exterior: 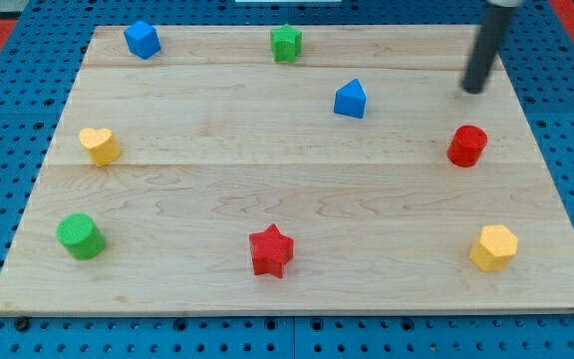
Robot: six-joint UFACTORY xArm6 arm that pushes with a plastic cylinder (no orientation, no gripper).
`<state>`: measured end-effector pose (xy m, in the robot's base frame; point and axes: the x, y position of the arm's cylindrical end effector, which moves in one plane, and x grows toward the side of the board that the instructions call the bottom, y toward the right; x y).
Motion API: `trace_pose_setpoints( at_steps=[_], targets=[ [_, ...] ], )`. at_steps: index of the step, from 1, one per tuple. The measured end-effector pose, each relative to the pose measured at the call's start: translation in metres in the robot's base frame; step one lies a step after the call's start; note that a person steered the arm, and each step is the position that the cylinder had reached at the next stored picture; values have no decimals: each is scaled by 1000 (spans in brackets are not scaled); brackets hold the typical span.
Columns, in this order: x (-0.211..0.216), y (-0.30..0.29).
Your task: Move the red circle close to the blue triangle
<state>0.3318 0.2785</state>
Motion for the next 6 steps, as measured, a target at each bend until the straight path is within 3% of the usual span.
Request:
trace_pose_setpoints(
  at_steps=[1,2,4,5,6],
  targets=[
    [73,55],
    [104,-4],
    [92,-92],
    [114,-123],
    [92,-162]
  ],
)
